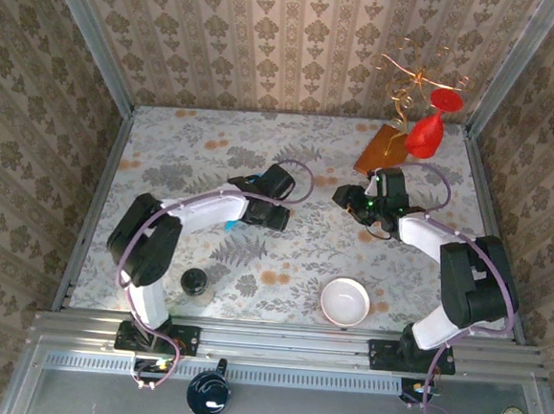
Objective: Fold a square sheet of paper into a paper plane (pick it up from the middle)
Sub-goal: Turn over the paper at the center of the table, then move the paper to the center of the table.
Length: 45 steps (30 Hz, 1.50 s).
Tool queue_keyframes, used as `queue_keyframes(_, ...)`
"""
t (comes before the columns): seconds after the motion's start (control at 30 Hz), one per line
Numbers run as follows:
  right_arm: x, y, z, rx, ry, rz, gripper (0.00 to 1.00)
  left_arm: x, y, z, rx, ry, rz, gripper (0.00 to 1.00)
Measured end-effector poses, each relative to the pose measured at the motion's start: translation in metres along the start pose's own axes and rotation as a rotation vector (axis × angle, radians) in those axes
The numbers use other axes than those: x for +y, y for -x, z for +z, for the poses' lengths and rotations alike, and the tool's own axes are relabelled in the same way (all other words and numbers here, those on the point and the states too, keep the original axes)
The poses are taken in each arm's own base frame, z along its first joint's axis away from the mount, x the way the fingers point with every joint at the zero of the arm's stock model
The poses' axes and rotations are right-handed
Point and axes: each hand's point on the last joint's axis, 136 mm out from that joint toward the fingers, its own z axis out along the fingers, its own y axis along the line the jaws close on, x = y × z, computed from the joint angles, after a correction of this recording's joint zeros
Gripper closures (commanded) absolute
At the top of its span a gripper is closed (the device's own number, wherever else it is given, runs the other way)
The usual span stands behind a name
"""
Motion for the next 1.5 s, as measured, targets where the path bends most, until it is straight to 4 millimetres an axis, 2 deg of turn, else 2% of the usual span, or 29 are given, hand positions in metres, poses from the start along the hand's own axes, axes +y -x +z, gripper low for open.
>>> queue_keyframes(0.1, -0.001, -0.001, 0.003, 0.005, -0.001, 0.008, 0.46, -0.016, -0.004, -0.015, -0.019, -0.126, -0.045, 0.47)
queue_keyframes(0.17, -0.001, -0.004, 0.004, 0.012, -0.001, 0.005, 0.46, -0.019, -0.006, -0.023, -0.028, -0.194, -0.084, 0.46)
queue_keyframes(0.23, 0.001, -0.007, 0.006, 0.02, 0.0, 0.003, 0.45, -0.01, -0.007, -0.028, -0.043, -0.24, -0.139, 0.45)
queue_keyframes(0.33, 0.005, -0.012, 0.01, 0.035, 0.006, 0.003, 0.45, 0.019, -0.006, -0.03, -0.066, -0.247, -0.239, 0.44)
queue_keyframes(0.4, 0.007, -0.014, 0.013, 0.045, 0.014, 0.004, 0.45, 0.04, -0.004, -0.028, -0.078, -0.232, -0.302, 0.44)
queue_keyframes(0.5, 0.01, -0.017, 0.016, 0.053, 0.029, 0.01, 0.44, 0.056, 0.001, -0.026, -0.095, -0.222, -0.363, 0.44)
queue_keyframes(0.63, 0.012, -0.018, 0.02, 0.057, 0.04, 0.023, 0.44, 0.063, 0.007, -0.018, -0.11, -0.218, -0.398, 0.44)
queue_keyframes(0.9, 0.016, -0.022, 0.024, 0.064, 0.051, 0.032, 0.44, 0.086, -0.003, 0.019, -0.047, -0.172, -0.467, 0.44)
queue_keyframes(1.1, 0.019, -0.034, 0.031, 0.092, 0.051, 0.033, 0.44, 0.103, 0.005, 0.022, -0.073, -0.167, -0.526, 0.44)
queue_keyframes(1.33, 0.018, -0.063, 0.048, 0.163, 0.009, 0.04, 0.46, 0.1, 0.005, 0.031, -0.058, -0.201, -0.566, 0.48)
queue_keyframes(1.43, 0.024, -0.073, 0.053, 0.171, -0.024, 0.025, 0.48, 0.087, 0.004, 0.033, -0.04, -0.215, -0.543, 0.5)
queue_keyframes(1.5, 0.027, -0.08, 0.055, 0.171, -0.045, 0.022, 0.48, 0.069, 0.001, 0.035, -0.021, -0.232, -0.507, 0.52)
